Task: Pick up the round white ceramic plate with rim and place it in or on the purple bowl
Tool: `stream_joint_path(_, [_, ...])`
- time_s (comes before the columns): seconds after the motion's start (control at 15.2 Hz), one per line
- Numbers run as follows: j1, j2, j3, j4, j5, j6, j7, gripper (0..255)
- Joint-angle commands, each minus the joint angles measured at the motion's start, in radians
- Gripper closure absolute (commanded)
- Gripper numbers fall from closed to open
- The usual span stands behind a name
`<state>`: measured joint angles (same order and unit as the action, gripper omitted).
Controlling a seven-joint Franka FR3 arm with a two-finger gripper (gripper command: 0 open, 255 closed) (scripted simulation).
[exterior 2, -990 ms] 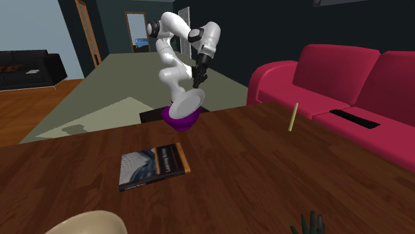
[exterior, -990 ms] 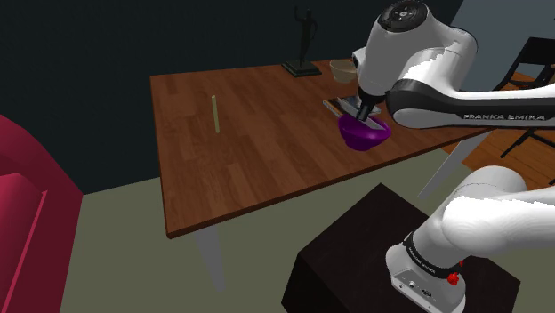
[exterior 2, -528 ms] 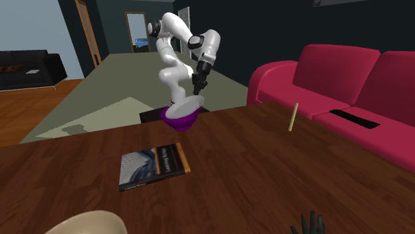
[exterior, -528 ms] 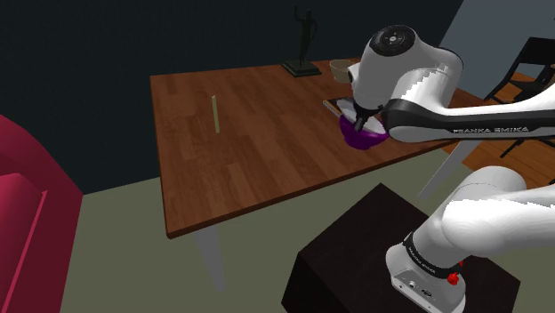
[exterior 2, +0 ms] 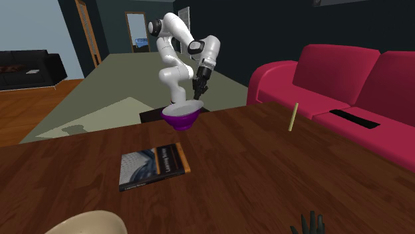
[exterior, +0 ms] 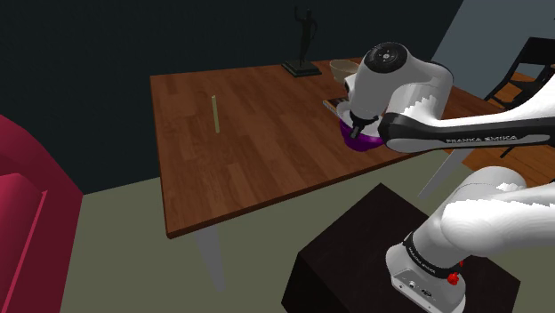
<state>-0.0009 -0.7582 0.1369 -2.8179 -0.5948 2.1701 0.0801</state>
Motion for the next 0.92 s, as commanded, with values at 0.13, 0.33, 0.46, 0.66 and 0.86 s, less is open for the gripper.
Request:
stream_joint_path(0.13, [-0.001, 0.001, 0.0, -0.004, 0.001, -0.002, 0.001, 255])
stream_joint_path(0.33, [-0.001, 0.0, 0.0, -0.005, 0.002, -0.003, 0.0, 0])
stream_joint_path(0.46, [-0.001, -0.001, 0.0, -0.005, 0.002, -0.003, 0.0, 0])
stream_joint_path(0.66, [0.017, -0.02, 0.01, 0.012, 0.025, -0.043, -0.008, 0])
stream_joint_path(0.86, [0.058, -0.064, 0.041, 0.067, 0.083, -0.153, -0.028, 0])
